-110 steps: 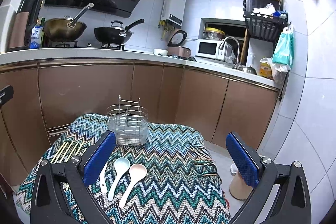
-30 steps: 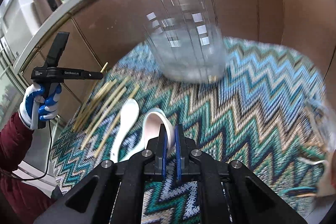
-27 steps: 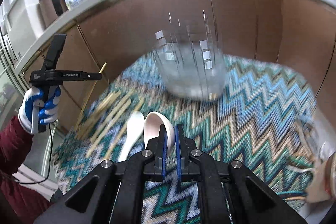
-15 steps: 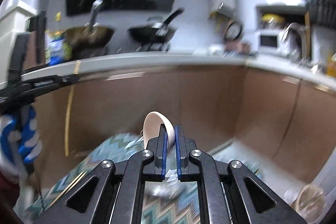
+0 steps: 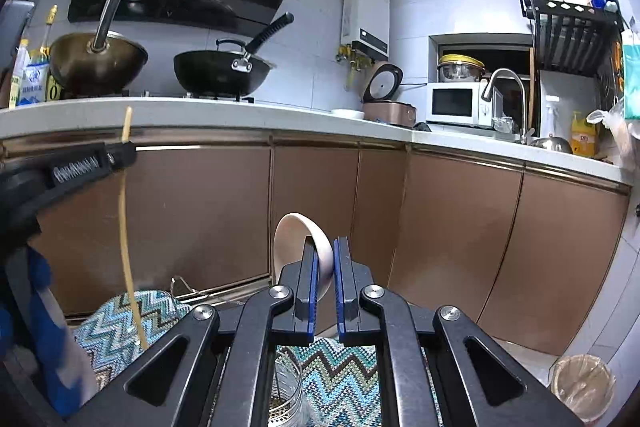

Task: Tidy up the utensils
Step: 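Lift and carry the chopstick and spoon over the wire utensil holder with both tools, then open the left tool dropping the chopstick while the right tool releases the spoon into the holder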

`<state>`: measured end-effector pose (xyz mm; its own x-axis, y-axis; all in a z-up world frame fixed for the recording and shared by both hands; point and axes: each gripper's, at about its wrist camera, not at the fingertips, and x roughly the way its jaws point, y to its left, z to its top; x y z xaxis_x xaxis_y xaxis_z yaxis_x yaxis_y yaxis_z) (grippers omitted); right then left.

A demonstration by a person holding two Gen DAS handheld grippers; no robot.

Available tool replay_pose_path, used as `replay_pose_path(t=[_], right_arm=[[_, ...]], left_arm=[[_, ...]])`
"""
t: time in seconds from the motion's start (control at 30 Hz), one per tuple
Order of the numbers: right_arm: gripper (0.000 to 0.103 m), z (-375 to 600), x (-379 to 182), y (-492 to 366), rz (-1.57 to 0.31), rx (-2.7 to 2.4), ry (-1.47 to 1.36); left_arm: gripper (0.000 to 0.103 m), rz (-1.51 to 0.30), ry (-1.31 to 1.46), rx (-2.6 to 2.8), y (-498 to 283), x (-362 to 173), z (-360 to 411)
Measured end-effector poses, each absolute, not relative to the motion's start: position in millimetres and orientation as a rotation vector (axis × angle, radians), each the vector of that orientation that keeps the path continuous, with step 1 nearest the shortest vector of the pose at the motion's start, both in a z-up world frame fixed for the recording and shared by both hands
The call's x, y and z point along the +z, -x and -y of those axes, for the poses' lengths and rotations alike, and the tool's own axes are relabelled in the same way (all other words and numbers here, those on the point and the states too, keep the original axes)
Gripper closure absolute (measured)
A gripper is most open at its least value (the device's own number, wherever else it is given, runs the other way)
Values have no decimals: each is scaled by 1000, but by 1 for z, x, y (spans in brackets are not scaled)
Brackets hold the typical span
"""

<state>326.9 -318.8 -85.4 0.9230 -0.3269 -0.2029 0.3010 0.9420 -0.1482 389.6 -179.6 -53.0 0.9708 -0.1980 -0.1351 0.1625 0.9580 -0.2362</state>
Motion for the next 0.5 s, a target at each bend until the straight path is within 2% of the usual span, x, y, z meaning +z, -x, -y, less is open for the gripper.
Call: replay_pose_path(t=[0.37, 0.43, 0.5], right_arm=[[95, 323, -120, -330, -265, -314, 90], [90, 324, -120, -327, -264, -316, 88], [79, 324, -119, -325, -264, -318, 83]], left_arm=[[97, -186, 149, -147, -392, -86, 191], [97, -186, 147, -151, -389, -85, 190], [96, -186, 144, -151, -385, -85, 189]])
